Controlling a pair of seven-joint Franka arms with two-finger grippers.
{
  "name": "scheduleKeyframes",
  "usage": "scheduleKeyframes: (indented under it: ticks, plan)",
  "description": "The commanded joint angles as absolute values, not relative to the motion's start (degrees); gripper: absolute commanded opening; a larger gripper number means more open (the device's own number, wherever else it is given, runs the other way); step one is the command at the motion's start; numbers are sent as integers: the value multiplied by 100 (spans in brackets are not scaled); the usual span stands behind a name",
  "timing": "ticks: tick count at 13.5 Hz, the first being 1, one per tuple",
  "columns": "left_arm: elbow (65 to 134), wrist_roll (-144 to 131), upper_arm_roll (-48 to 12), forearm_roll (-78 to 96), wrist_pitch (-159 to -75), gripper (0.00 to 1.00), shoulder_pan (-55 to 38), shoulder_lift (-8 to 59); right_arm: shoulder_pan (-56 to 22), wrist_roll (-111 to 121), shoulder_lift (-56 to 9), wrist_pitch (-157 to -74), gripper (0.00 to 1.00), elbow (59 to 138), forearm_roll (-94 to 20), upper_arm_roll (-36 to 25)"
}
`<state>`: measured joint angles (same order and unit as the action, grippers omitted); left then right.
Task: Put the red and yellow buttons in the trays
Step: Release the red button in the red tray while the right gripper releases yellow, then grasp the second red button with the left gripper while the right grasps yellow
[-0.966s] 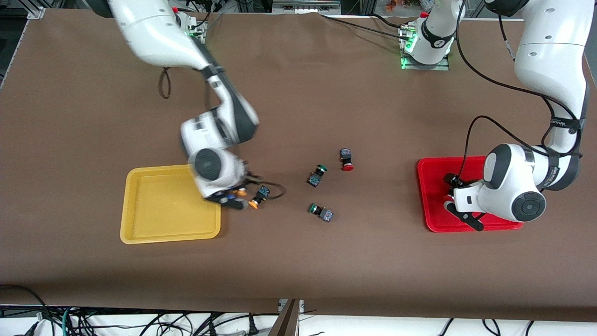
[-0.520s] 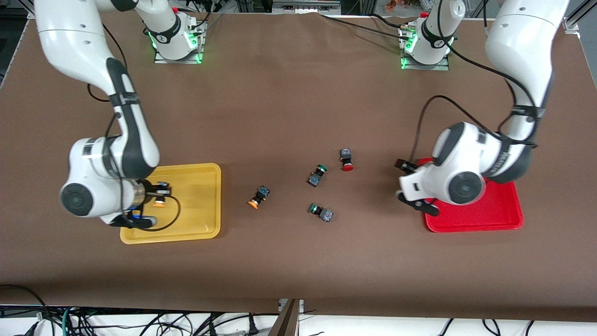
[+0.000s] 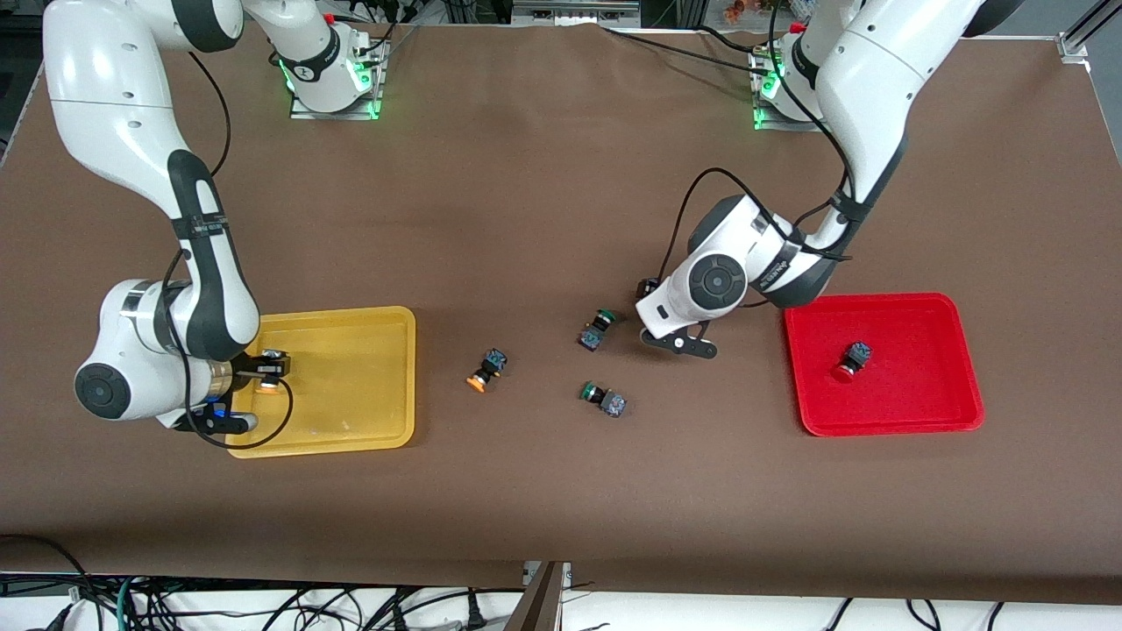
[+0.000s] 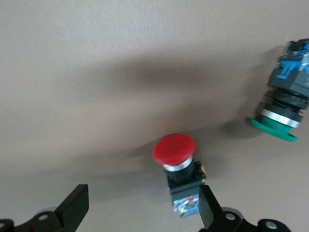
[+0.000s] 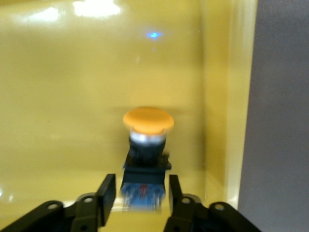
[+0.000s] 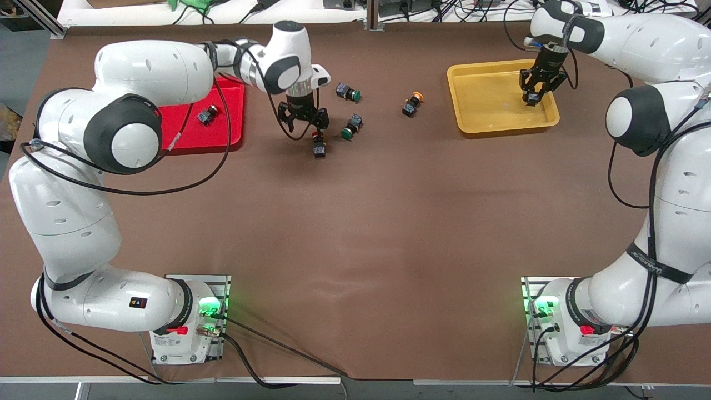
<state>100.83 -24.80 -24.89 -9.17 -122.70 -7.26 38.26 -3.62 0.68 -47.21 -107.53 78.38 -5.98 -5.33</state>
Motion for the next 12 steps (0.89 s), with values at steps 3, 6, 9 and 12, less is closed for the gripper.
scheduleKeyframes:
  ticks: [3,6,9,12]
  plan:
    - [10836,-3567,-2470,-1072,-13173,100,-975,3472,-798,-252,-4448,-10530,100,7604,-580,-404]
    - [10986,-3718,-2470,-1072,-13508,100,-1011,3516,-1474,-1787,-4412,-10555,100,7374,-606,-387]
    - [10986,-3718,-2452,-1072,-13491,32,-1011,3533,-2116,-3563,-4464,-10826,100,7163,-598,-396]
    - [10951,-3700,-2443,-1072,-13282,0,-932,3463,-2775,-5023,-4727,-11696,100,7198,-598,-396]
